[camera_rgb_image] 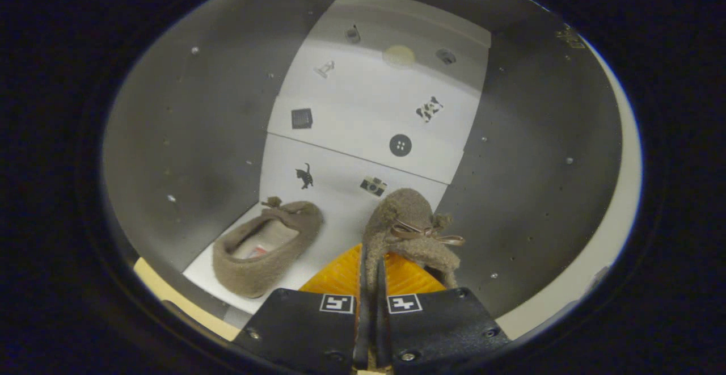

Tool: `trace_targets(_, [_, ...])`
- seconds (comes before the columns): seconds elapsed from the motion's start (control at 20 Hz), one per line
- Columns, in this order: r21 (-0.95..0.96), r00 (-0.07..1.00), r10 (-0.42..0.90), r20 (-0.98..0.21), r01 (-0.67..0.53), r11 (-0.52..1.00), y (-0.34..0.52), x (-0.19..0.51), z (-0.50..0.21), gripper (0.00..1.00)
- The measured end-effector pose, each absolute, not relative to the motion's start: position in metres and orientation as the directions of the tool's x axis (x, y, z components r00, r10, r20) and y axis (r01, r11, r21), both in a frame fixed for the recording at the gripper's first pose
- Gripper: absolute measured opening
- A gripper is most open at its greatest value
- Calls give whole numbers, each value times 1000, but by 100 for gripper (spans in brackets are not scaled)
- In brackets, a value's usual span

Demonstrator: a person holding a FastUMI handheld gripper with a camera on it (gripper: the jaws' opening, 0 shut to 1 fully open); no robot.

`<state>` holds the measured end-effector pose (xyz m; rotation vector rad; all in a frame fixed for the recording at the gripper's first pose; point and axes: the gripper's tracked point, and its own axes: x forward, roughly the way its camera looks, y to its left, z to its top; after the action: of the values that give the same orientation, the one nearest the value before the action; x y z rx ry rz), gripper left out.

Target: Open the shoe cabinet door, grab the shoes and put them into the shoe cabinet, then close the shoe cabinet door.

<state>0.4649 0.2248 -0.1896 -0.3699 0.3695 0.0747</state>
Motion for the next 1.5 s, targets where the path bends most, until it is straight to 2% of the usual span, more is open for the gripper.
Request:
trace_targets(0.45, [-359,909,-7,-417,-158,920,228,500,-230,9])
trace_targets(0.5, [-361,911,-8,-412,-156,919,228,500,-229,11])
trace_targets(0.55, [-359,912,-5,-411,-157,920,229,500,-228,17])
trace_targets(0.7, [-337,903,16,-430,-177,925,232,494,-228,21])
trace_targets(0.85, [-333,898,21,-440,-185,925,231,484,-223,41])
trace_targets(0.95, [-329,902,14,-431,-172,928,229,475,-216,47])
trace_targets(1.05, [-331,932,7,-363,-136,934,224,468,-197,53])
trace_targets(1.3, [-289,944,80,-321,-178,941,236,410,-176,99])
trace_targets(1.5, [-318,970,54,-239,-131,939,230,333,-146,99])
